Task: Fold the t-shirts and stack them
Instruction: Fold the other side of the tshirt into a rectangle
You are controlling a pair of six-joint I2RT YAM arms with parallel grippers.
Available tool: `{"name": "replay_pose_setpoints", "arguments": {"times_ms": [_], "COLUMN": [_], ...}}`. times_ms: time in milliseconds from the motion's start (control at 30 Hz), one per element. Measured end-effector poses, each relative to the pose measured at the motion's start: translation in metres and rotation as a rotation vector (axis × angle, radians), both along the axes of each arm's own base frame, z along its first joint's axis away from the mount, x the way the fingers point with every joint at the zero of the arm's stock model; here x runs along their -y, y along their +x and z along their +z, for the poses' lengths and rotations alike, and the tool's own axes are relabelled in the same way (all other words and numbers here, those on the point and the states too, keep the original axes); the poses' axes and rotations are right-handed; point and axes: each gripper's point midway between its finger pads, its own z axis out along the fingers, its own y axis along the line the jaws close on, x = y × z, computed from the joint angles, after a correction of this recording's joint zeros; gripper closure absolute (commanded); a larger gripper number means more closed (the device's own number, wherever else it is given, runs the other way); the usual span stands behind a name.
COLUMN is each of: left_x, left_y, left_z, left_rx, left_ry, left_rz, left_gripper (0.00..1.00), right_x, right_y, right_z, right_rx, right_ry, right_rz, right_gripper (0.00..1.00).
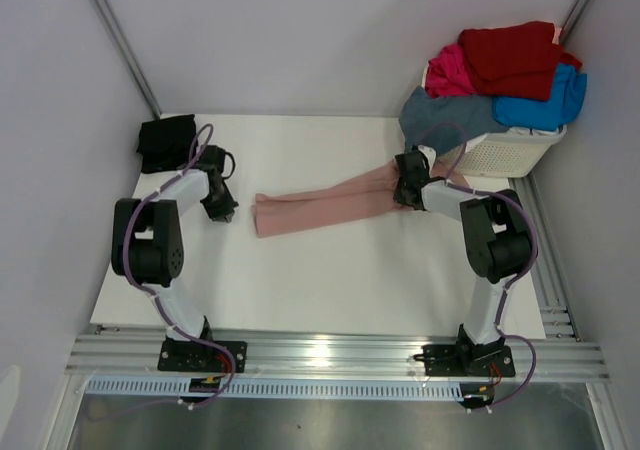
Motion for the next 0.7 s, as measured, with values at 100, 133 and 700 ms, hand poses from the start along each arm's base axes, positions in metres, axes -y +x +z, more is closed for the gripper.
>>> {"name": "replay_pose_setpoints", "arguments": {"times_ms": [100,133,700], "left_x": [0.019,0.026,0.091], "left_y": [-0.006,-0.010,-0.007], "left_z": [0.009,0.016,0.033], "left_rx": [0.107,0.150,0.278], "left_ry": [-0.105,-0.144,-0.342], "left_rz": [-0.038,-0.053,-0.219], "left_gripper": [0.80,0.76,0.71], "right_x": [-0.010,-0.015,-0.079], "right_y": [-0.002,-0.003,-0.027], "right_z": [0.000,0.000,0.002], "right_rx": [0.000,-0.001,-0.004], "right_ry": [0.011,0.012,0.023], "right_rz": [0.027,0.038,0.188], "right_gripper": [0.79,0.79,0.79]}}
